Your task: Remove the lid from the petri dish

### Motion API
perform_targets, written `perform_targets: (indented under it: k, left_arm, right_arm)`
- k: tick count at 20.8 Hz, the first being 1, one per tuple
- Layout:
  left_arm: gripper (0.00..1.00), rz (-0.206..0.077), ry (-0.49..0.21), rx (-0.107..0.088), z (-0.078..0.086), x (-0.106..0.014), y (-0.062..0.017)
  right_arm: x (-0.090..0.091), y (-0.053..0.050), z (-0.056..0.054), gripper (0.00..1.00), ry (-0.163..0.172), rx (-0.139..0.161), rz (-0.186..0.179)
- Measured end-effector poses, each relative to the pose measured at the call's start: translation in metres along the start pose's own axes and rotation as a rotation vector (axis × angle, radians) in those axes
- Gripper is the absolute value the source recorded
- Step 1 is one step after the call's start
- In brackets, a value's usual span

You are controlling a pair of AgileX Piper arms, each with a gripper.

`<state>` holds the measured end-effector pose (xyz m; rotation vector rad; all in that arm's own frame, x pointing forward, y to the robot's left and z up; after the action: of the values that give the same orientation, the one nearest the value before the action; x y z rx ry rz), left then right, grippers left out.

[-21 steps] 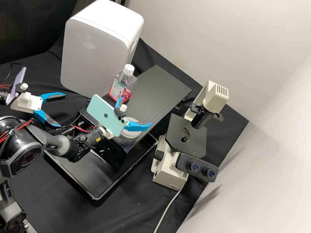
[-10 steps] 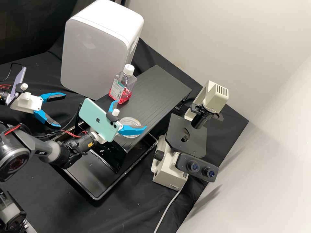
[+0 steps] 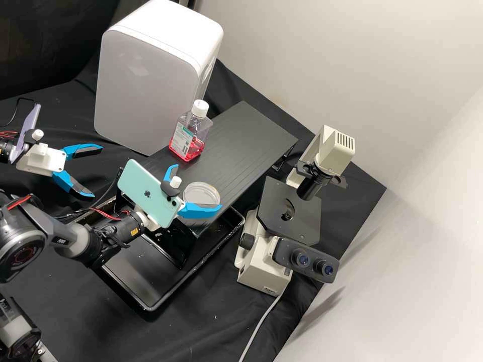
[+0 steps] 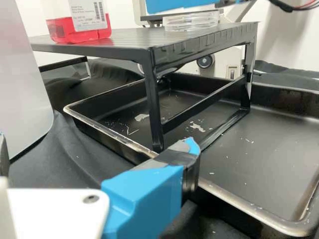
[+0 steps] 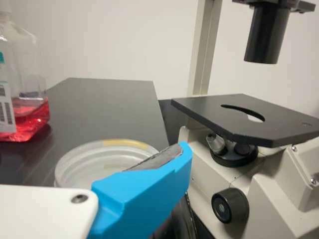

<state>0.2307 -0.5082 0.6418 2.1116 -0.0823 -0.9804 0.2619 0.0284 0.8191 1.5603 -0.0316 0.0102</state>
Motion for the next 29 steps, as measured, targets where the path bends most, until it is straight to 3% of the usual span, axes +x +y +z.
perform_targets:
  k: [5,21,22,29]
  left_arm:
    - [1.00,0.000,0.000,0.000,0.0000,0.0000,0.0000]
    - [1.00,0.000,0.000,0.000,0.0000,0.0000,0.0000]
    - [1.00,0.000,0.000,0.000,0.0000,0.0000,0.0000]
    - [1.00,-0.001,-0.005,0.001,0.0013,0.0002,-0.0002]
  right_arm:
    - [0.0014,0.0001,0.0065,1.00,-0.030,0.006,0.005]
    - [0.0031,-0.0042,0.0107,1.00,-0.046,0.005,-0.011]
    - [0.0031,-0.0042,0.0107,0.00,-0.046,0.005,-0.011]
    - [0.0031,-0.0042,0.0107,0.00,-0.046,0.005,-0.011]
